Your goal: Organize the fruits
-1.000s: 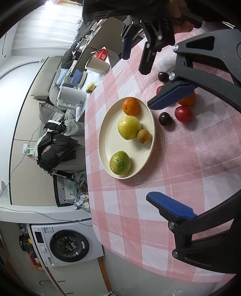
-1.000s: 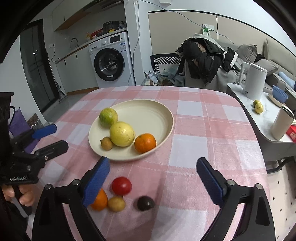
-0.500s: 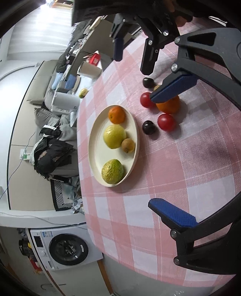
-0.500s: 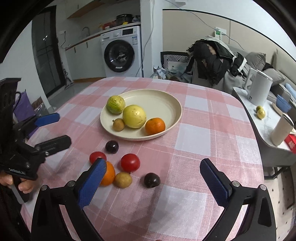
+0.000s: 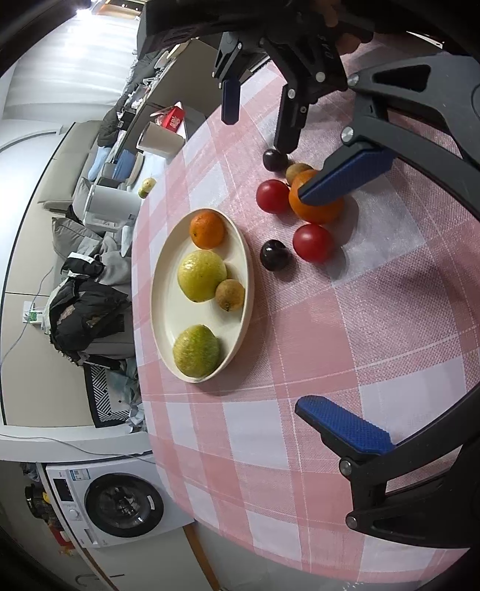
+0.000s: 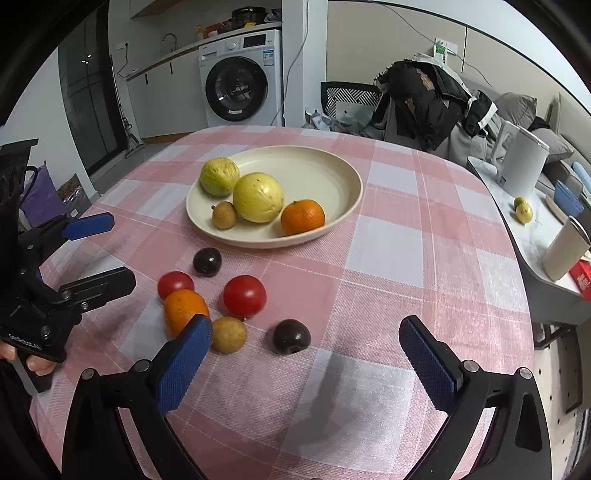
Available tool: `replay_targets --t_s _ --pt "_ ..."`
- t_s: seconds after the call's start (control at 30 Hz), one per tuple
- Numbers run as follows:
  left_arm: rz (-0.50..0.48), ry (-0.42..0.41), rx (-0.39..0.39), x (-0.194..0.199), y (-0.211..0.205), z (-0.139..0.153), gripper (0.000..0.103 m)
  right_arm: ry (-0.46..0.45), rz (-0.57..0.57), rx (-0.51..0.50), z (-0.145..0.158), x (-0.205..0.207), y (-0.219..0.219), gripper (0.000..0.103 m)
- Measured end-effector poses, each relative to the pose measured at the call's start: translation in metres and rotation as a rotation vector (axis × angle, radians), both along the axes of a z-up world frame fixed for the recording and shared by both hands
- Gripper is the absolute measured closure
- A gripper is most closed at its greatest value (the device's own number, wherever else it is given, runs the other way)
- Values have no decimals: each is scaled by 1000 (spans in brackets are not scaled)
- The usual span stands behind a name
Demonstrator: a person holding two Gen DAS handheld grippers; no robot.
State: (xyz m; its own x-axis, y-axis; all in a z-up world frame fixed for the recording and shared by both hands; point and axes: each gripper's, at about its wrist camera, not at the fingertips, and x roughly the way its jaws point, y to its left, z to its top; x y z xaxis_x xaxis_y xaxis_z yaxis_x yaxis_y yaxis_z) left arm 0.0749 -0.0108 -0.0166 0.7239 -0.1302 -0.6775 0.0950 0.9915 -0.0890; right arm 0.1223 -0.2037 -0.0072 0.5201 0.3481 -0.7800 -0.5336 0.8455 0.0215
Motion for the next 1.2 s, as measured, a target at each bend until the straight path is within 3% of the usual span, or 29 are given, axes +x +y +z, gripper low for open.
replay_targets --t_s 0.53,1.2 --pt "-51 38 31 3 -11 -11 1 35 -5 -65 -15 3 5 0" --pt "-25 96 16 12 -3 -23 1 81 -20 -91 -28 11 -1 0"
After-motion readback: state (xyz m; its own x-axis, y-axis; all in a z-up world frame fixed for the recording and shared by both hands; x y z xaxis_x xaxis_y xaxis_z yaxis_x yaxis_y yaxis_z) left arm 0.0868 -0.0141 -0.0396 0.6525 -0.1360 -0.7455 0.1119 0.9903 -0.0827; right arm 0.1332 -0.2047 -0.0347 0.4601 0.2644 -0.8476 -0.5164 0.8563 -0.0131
